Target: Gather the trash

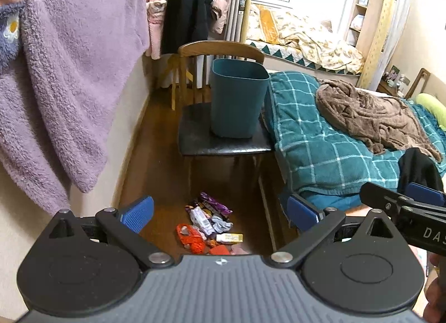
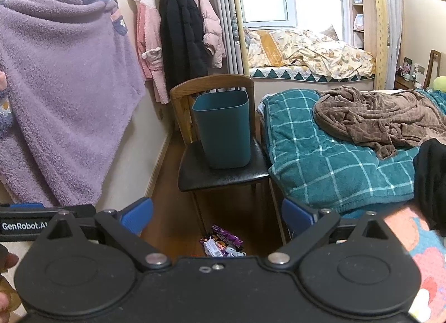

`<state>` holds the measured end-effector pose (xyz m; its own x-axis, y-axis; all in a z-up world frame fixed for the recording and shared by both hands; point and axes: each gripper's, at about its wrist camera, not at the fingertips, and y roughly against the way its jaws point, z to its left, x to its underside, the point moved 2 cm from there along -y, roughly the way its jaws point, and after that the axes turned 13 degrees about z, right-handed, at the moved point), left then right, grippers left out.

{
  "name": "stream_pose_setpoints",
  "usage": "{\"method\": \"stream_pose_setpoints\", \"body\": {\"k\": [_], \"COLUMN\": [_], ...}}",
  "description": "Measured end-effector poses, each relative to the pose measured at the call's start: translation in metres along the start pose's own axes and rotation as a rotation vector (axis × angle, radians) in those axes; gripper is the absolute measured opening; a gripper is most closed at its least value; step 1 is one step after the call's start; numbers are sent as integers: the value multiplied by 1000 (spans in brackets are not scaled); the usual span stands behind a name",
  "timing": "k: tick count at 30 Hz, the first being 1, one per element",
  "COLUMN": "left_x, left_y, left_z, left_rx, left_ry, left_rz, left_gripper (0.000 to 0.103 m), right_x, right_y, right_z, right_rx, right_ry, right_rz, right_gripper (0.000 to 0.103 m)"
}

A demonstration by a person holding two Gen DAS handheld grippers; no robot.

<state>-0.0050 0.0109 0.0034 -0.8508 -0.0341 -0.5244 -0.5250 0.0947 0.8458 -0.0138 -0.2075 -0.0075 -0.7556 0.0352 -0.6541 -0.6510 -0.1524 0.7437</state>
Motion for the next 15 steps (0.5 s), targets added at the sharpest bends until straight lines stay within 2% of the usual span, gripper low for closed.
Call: {"method": "stream_pose_setpoints", "body": {"k": [6,10,15], "left_x": [-2,-3,-9], "left_y": [3,-5,-12], "left_z": [1,-2,1], "left_rx": [17,26,26], "left_ry": [-1,-8,36], "left_rz": [-21,18,27], "left_gripper": [103,103,103], "right_x": [-1,-1,-7], "right_y": [0,1,-5], "right_z": [1,1,-2], "right_rx": [-4,-9,-23], "right_ry": [1,7,15], "right_rz": [-4,-12,-8], "right_gripper": [100,100,100]}}
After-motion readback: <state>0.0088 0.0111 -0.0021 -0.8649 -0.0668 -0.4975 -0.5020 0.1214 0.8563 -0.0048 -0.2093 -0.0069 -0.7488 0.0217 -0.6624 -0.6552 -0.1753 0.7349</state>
